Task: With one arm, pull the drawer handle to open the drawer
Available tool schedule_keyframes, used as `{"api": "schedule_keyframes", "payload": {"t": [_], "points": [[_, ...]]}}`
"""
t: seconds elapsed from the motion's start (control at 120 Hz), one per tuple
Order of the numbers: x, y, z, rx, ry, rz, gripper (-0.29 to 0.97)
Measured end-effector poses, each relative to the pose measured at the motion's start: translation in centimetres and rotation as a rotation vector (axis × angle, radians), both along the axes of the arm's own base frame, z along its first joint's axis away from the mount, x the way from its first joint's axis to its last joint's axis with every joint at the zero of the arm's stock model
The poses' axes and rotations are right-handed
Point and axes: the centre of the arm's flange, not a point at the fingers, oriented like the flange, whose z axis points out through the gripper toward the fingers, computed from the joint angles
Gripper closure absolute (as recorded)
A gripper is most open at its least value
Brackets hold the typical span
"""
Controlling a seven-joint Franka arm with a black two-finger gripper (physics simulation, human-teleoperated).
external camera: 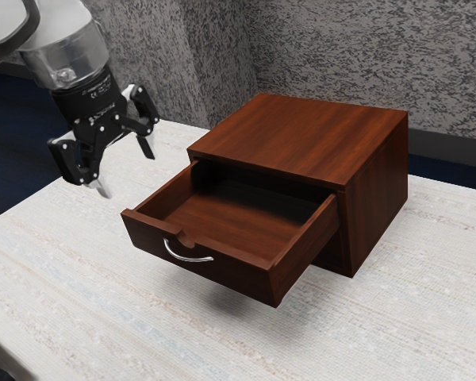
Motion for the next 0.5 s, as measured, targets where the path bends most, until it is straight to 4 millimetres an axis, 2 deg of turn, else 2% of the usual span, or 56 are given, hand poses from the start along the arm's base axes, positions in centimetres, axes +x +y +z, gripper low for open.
{"api": "schedule_keyframes", "payload": {"t": [0.158, 0.5], "points": [[-0.1, -0.1, -2.4, -0.007, 0.056, 0.003, 0.02], [-0.8, -0.5, -3.3, -0.015, 0.065, -0.001, 0.00]]}}
